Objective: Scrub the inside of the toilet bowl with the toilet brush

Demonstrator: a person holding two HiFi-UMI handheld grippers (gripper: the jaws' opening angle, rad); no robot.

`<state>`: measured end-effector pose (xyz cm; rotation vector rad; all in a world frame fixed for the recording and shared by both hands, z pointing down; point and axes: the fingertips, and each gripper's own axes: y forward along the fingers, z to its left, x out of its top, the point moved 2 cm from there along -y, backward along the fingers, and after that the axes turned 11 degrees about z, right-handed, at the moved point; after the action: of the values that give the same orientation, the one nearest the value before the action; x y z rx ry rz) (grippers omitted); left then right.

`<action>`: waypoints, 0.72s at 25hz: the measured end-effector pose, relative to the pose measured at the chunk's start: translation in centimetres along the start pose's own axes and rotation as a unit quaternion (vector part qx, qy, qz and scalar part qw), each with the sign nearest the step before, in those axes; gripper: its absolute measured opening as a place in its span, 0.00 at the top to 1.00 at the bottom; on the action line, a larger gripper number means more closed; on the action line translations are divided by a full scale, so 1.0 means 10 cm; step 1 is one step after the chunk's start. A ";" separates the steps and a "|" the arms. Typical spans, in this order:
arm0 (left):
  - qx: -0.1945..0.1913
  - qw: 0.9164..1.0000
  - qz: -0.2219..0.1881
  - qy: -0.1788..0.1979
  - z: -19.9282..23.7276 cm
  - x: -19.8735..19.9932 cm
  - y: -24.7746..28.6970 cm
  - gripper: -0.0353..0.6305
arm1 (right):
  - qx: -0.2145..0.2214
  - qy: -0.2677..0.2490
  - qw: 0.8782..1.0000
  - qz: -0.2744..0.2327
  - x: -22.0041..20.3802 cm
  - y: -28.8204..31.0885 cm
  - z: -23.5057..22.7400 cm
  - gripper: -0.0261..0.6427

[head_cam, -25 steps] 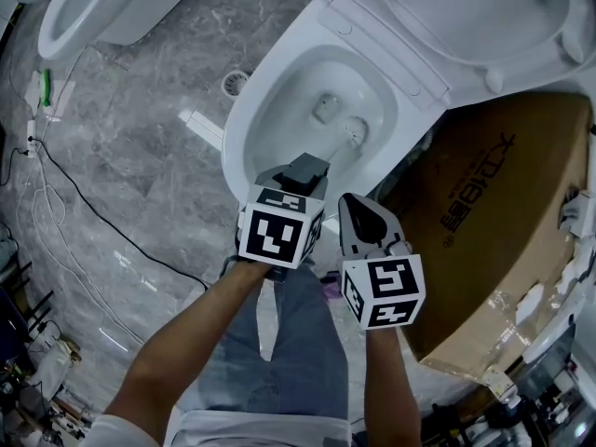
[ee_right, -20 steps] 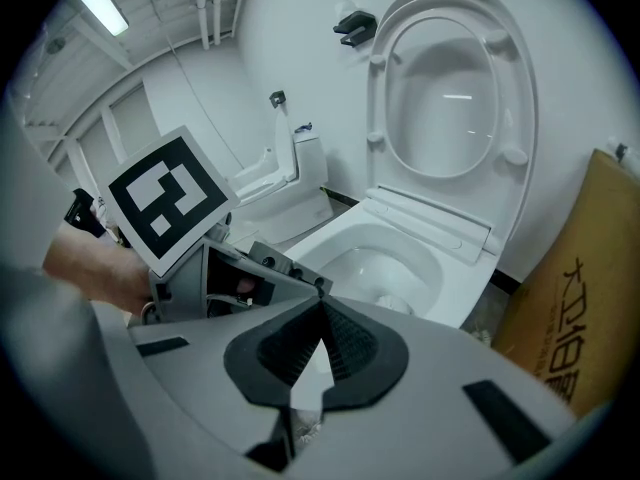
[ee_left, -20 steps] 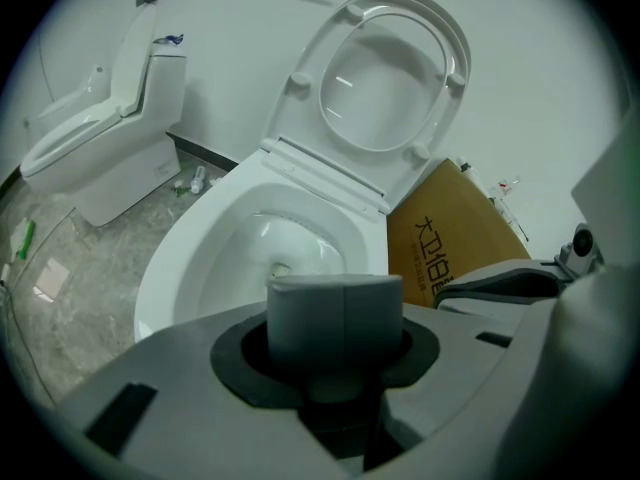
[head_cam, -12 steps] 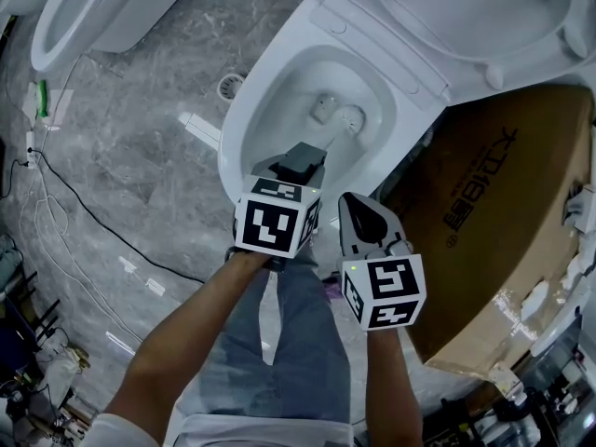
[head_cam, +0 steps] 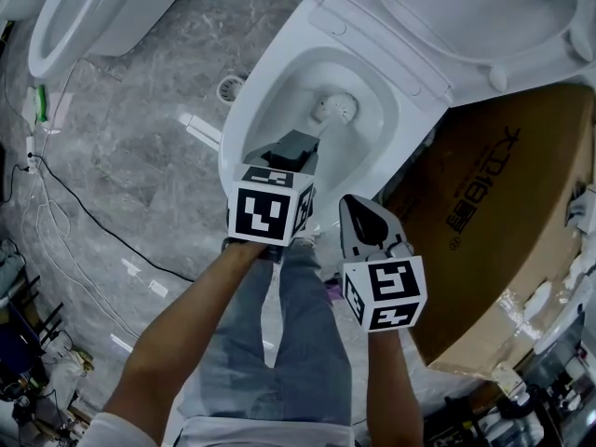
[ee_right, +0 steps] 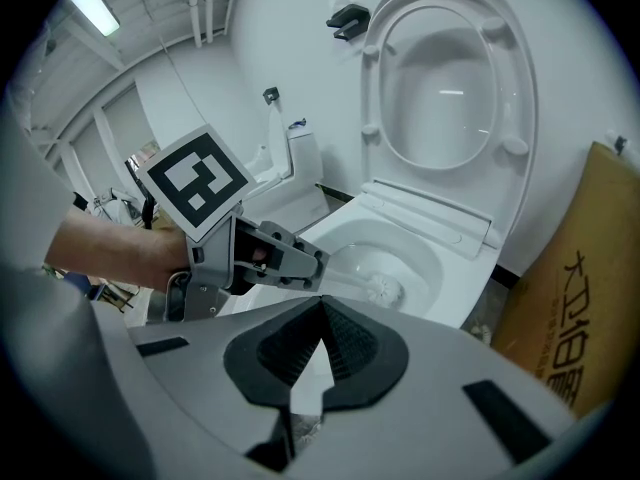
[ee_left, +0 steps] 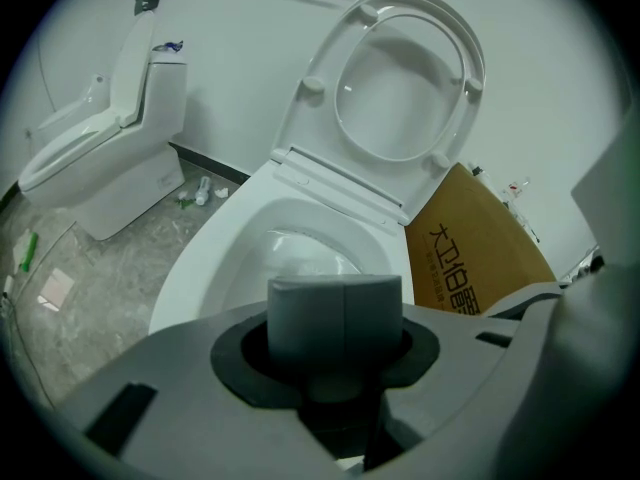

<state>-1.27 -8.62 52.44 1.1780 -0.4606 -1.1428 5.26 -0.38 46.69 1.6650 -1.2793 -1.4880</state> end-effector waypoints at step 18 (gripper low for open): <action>0.042 0.999 -0.005 -0.031 0.48 -0.09 -0.21 0.71 | 0.016 -0.013 1.000 0.005 0.01 0.10 0.16 0.96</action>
<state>-6.38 -10.02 52.61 1.2218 -0.5555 -1.1806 3.44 -0.56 47.20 1.6610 -1.3299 -1.4951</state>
